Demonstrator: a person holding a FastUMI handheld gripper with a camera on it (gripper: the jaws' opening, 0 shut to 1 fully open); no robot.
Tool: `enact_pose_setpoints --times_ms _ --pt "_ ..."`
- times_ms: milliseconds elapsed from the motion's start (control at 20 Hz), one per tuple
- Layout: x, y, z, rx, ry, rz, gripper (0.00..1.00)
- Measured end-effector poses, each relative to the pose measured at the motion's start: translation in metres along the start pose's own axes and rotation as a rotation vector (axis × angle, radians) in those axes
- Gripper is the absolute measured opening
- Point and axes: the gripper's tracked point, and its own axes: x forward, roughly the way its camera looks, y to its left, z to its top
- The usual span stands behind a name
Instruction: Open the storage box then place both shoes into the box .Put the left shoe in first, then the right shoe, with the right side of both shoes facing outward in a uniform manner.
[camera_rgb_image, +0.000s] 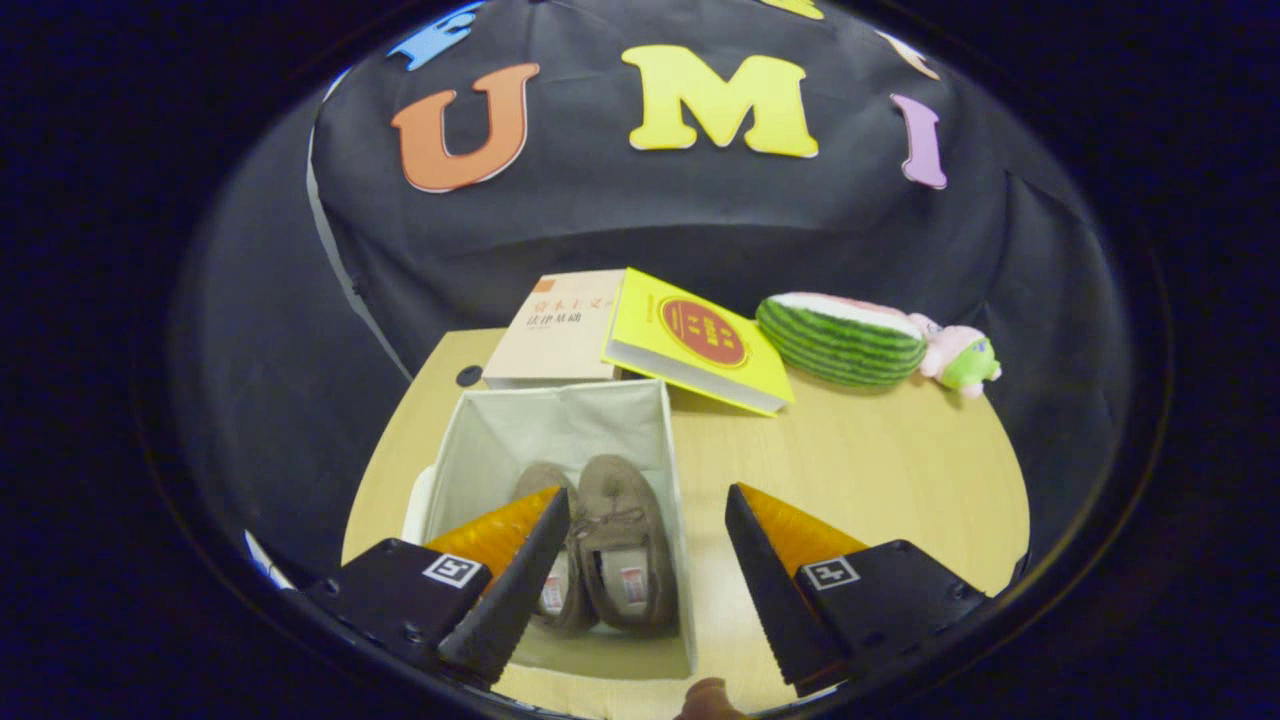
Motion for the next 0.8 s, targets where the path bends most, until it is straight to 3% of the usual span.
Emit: enact_pose_setpoints --times_ms 450,800 --pt "-0.092 -0.052 0.033 -0.048 -0.282 -0.037 1.00" --pt "-0.200 -0.086 0.053 -0.061 -0.646 -0.089 1.00"
